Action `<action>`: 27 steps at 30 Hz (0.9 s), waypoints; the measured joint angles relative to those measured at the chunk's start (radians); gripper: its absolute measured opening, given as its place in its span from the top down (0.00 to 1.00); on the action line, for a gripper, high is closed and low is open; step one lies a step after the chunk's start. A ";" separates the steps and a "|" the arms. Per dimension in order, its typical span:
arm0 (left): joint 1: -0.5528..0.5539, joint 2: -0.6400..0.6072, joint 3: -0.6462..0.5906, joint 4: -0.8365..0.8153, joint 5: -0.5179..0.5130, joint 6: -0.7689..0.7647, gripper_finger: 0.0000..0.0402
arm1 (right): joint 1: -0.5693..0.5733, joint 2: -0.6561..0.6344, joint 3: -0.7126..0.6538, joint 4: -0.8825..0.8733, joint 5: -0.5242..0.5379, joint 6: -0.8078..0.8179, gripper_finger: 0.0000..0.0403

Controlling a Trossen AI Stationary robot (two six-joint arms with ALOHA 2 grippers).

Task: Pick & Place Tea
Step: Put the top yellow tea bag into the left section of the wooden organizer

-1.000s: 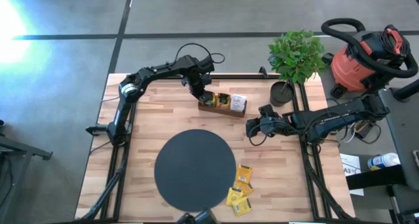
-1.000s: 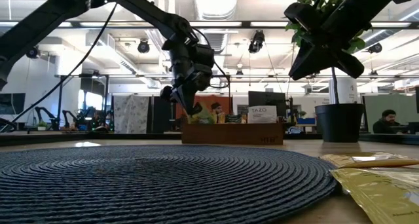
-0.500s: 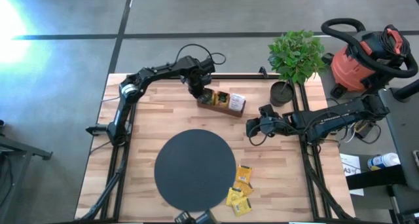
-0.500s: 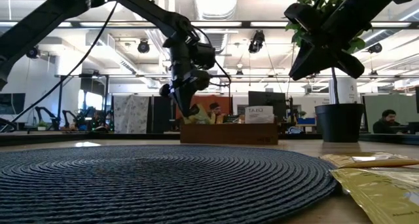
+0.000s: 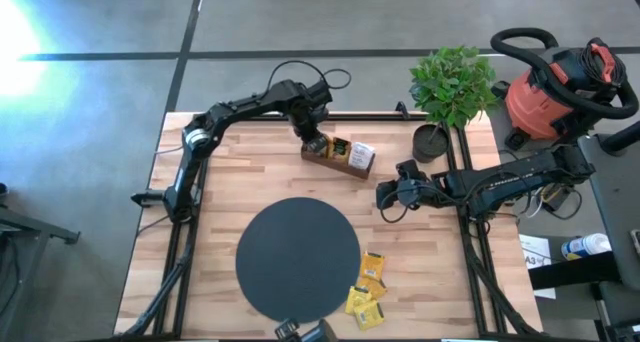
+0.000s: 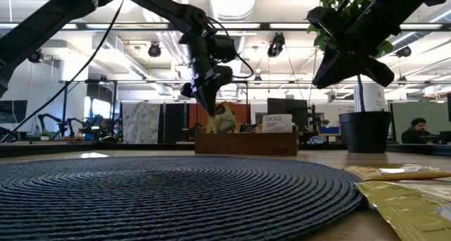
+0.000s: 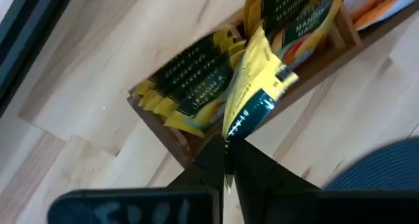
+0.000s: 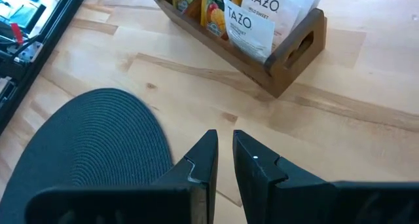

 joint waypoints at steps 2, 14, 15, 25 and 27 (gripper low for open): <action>-0.002 0.000 0.005 -0.024 -0.012 0.012 0.94 | 0.000 0.000 -0.001 0.000 0.000 0.000 0.88; -0.019 0.000 0.016 -0.058 -0.079 0.081 1.00 | 0.000 0.000 -0.014 0.000 -0.001 0.004 0.88; -0.019 0.000 0.016 -0.057 -0.079 0.084 1.00 | 0.000 0.000 -0.015 0.001 0.000 0.004 0.88; -0.026 -0.002 0.025 -0.087 -0.095 0.155 1.00 | 0.000 0.000 -0.024 0.001 -0.001 0.004 0.88; -0.032 -0.003 0.034 -0.096 -0.105 0.181 1.00 | 0.000 0.000 -0.026 0.001 -0.001 0.004 0.88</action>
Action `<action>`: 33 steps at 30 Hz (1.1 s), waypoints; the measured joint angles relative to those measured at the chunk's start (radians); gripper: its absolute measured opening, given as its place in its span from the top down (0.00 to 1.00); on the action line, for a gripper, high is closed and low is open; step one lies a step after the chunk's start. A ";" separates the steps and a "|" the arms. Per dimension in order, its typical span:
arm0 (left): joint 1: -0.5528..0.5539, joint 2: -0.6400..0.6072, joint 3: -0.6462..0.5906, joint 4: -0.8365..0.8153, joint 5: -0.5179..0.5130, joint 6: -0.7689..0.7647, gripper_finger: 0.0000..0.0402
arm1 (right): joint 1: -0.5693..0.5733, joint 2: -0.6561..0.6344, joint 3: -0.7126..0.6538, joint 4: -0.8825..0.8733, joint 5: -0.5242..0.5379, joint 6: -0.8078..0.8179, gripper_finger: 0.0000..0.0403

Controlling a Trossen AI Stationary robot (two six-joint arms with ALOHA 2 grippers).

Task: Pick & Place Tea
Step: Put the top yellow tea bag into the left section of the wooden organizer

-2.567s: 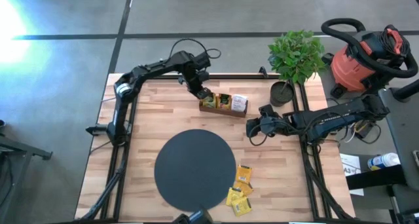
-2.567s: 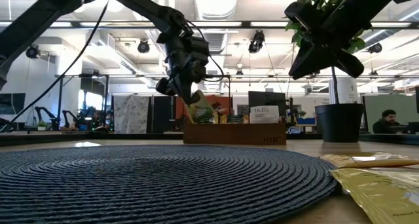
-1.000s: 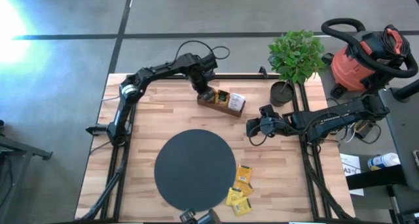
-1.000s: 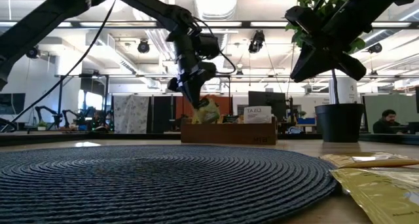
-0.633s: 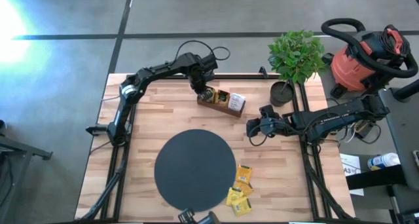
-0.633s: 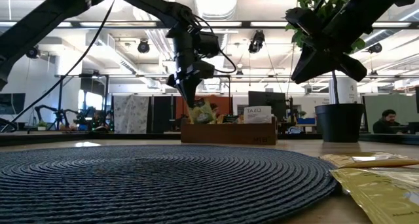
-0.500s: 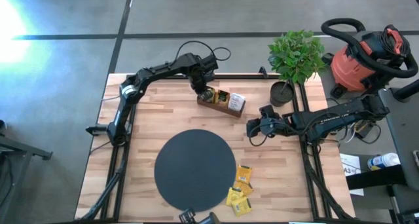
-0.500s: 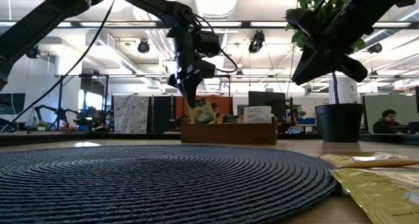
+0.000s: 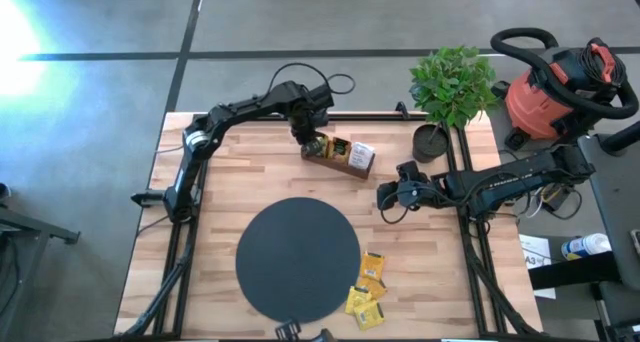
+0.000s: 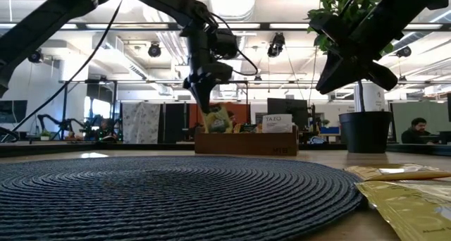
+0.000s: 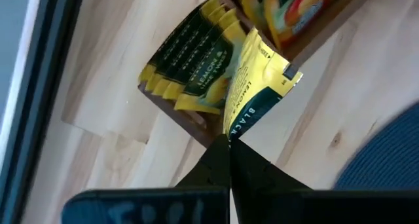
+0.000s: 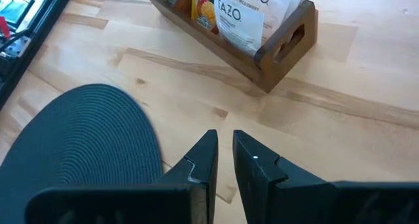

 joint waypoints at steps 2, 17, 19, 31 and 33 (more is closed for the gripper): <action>-0.007 -0.001 0.006 -0.012 0.000 0.025 1.00 | 0.000 0.000 -0.001 0.000 0.000 0.000 0.88; -0.034 -0.002 -0.028 -0.008 -0.131 0.125 1.00 | 0.000 0.000 -0.003 0.000 -0.006 0.000 0.88; -0.035 -0.002 -0.038 -0.011 -0.130 0.136 1.00 | 0.000 0.000 -0.003 0.000 -0.008 0.000 0.88; -0.040 -0.002 -0.055 0.005 -0.116 0.154 1.00 | 0.000 0.000 -0.003 0.000 -0.010 -0.001 0.88; -0.041 0.000 -0.055 -0.002 -0.095 0.155 1.00 | 0.000 0.000 -0.003 0.000 -0.010 -0.001 0.88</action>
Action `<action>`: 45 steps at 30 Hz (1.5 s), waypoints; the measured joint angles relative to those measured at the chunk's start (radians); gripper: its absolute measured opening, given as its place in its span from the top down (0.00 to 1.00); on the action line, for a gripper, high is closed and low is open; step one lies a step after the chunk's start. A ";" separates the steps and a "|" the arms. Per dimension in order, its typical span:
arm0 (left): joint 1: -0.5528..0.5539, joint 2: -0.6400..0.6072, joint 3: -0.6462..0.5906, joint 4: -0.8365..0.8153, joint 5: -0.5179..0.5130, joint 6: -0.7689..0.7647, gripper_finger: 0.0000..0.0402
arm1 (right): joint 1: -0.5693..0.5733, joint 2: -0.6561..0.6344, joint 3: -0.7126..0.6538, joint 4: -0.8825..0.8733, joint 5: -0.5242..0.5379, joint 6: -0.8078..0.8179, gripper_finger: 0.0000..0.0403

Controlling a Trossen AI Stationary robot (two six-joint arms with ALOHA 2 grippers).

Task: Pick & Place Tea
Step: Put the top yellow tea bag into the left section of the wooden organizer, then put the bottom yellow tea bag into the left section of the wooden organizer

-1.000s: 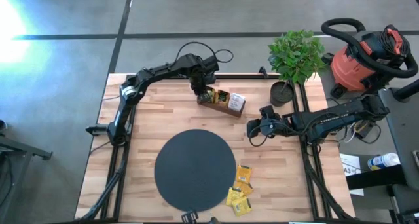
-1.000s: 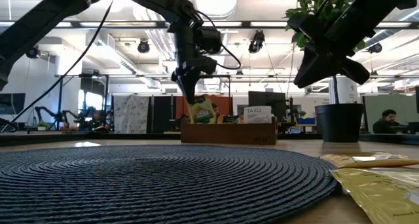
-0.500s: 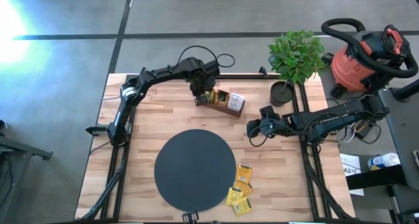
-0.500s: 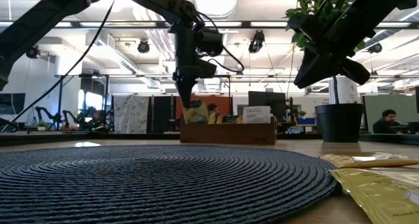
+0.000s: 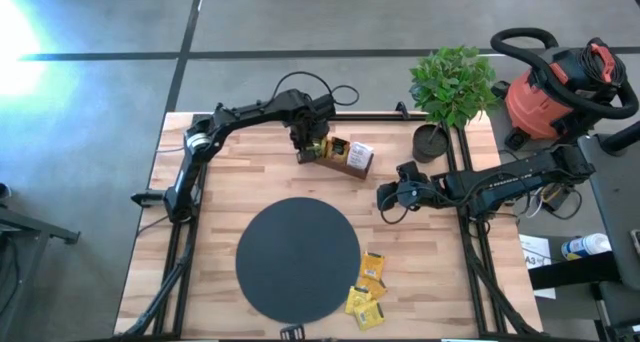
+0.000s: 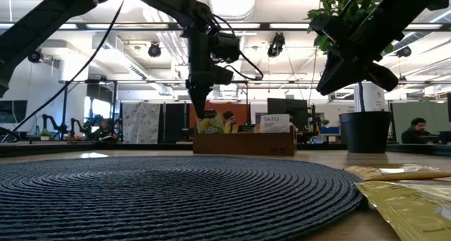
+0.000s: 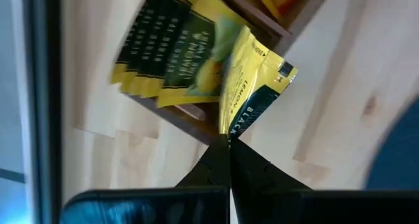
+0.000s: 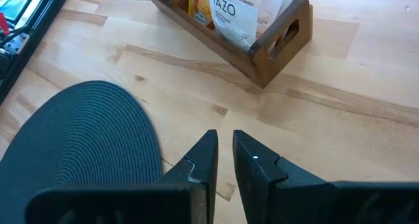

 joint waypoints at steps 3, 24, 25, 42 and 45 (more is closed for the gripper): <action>-0.003 0.002 -0.010 -0.022 0.009 -0.001 1.00 | 0.000 0.000 0.000 0.000 0.000 0.003 0.88; -0.014 0.004 -0.069 -0.012 0.027 -0.028 0.96 | 0.000 0.000 0.000 0.001 0.000 0.008 0.88; -0.014 0.004 -0.069 -0.011 0.027 -0.028 0.95 | 0.000 0.000 0.000 0.001 0.000 0.008 0.88; -0.015 0.000 -0.013 -0.012 -0.232 -0.043 0.78 | 0.000 0.000 0.000 0.000 0.000 0.008 0.88; -0.027 -0.020 0.009 -0.011 -0.230 -0.073 0.78 | 0.000 0.000 0.000 0.000 -0.024 0.008 0.88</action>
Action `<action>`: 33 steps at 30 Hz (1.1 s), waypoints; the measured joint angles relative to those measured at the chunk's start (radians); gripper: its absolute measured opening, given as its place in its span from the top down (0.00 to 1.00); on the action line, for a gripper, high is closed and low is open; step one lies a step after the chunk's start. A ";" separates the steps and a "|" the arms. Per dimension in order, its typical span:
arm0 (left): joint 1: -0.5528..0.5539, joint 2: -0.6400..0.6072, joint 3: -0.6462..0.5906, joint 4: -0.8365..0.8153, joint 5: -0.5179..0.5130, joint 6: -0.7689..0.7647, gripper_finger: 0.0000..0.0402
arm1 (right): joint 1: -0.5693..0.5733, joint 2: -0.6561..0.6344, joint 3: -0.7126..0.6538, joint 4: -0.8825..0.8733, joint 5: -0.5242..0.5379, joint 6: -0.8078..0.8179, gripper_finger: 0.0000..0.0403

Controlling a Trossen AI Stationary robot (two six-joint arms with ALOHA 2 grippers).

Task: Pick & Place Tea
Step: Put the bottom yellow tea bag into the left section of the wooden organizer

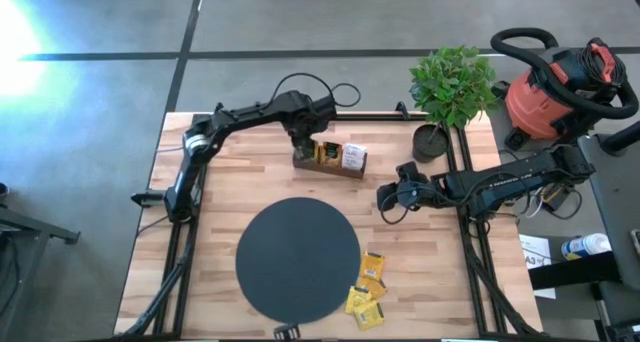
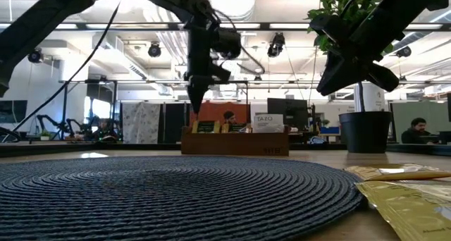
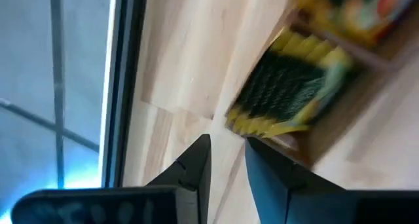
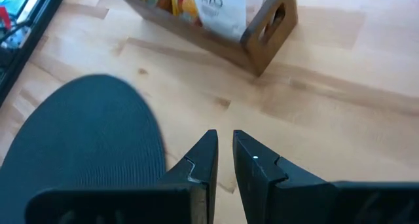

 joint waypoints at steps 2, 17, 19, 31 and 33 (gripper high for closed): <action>-0.018 -0.027 0.002 0.015 0.056 -0.007 0.78 | 0.000 0.000 0.000 -0.001 -0.025 -0.001 0.88; -0.324 -0.107 -0.047 0.249 0.391 0.047 0.78 | 0.005 -0.001 -0.030 -0.001 -0.255 0.000 0.88; -0.351 -0.106 -0.075 0.256 0.377 0.043 0.78 | 0.012 -0.001 -0.030 0.002 -0.266 0.000 0.88; -0.497 -0.216 -0.340 0.394 0.307 -0.208 0.78 | 0.163 -0.001 -0.031 0.043 -0.268 0.085 0.88; -0.521 -0.267 -0.420 0.446 0.299 -0.249 0.78 | 0.196 0.003 -0.031 0.089 -0.266 0.128 0.88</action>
